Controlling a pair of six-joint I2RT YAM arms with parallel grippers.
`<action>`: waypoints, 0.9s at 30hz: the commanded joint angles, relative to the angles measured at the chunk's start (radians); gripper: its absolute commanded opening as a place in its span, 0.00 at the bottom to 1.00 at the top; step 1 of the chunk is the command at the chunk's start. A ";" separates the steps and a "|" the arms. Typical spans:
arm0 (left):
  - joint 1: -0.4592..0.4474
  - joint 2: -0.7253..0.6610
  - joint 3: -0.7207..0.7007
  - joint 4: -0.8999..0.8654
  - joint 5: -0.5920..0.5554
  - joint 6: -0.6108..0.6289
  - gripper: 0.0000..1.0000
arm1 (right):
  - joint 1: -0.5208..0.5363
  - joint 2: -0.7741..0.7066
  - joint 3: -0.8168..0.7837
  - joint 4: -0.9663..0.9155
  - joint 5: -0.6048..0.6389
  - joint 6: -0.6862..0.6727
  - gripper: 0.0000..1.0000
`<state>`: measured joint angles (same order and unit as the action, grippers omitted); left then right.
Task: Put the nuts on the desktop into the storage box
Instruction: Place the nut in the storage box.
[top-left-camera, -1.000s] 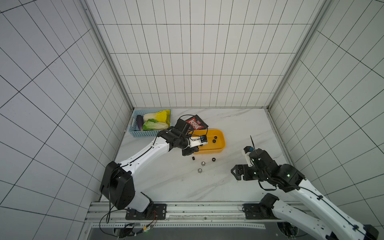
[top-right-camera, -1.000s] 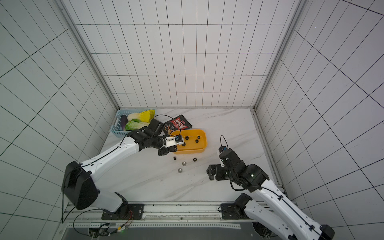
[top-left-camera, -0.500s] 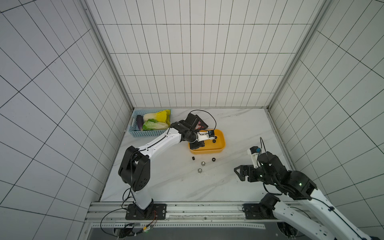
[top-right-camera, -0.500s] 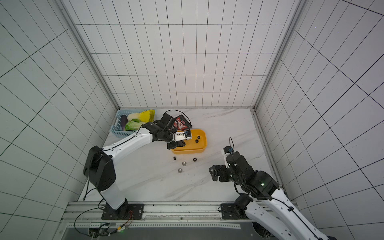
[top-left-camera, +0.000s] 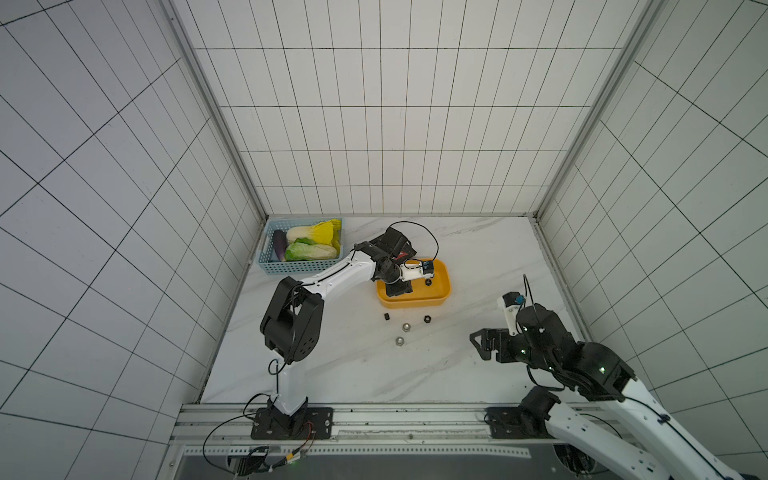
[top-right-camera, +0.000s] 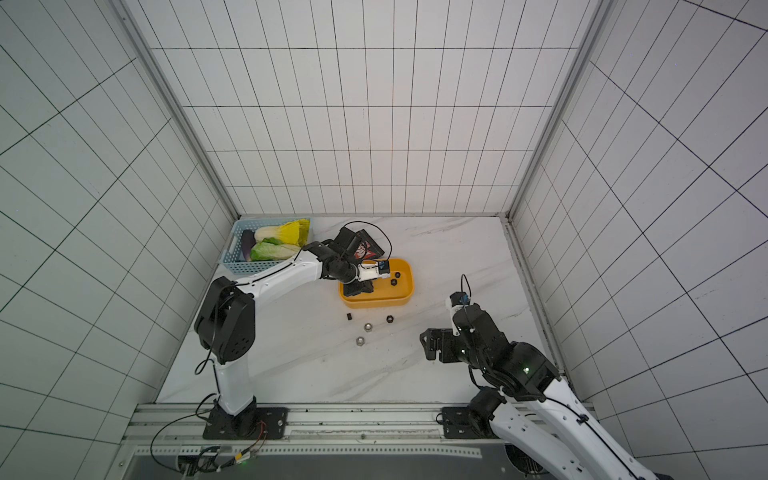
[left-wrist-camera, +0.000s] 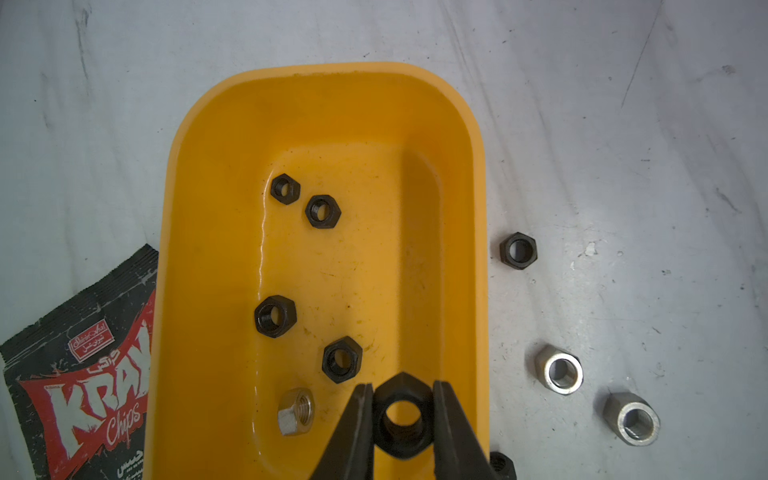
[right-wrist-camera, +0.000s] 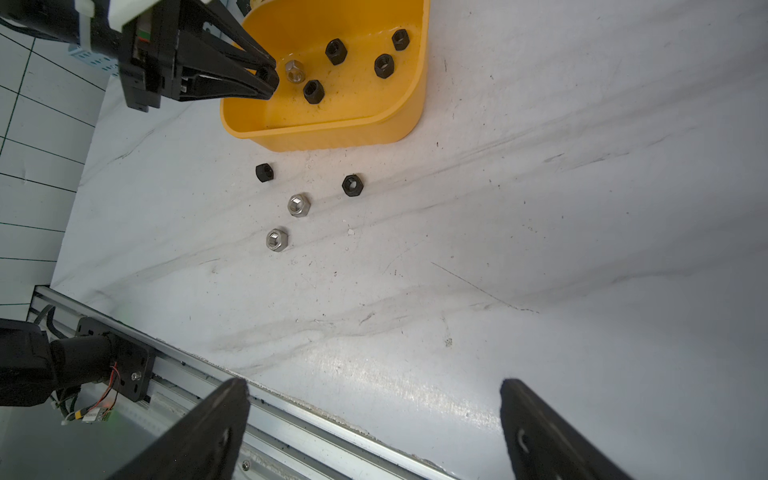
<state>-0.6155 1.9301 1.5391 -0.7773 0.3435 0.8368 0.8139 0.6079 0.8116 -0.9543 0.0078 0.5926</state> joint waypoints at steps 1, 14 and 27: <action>-0.005 0.040 0.032 0.044 -0.013 -0.017 0.22 | 0.009 -0.017 -0.018 -0.002 0.032 0.019 0.97; -0.007 0.202 0.118 0.106 -0.041 -0.078 0.22 | 0.008 0.016 -0.009 -0.009 0.061 0.029 0.97; -0.029 0.239 0.167 0.104 -0.078 -0.120 0.22 | 0.008 0.038 -0.006 -0.012 0.065 0.029 0.97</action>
<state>-0.6365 2.1670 1.6833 -0.6918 0.2749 0.7284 0.8139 0.6434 0.8116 -0.9550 0.0502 0.6147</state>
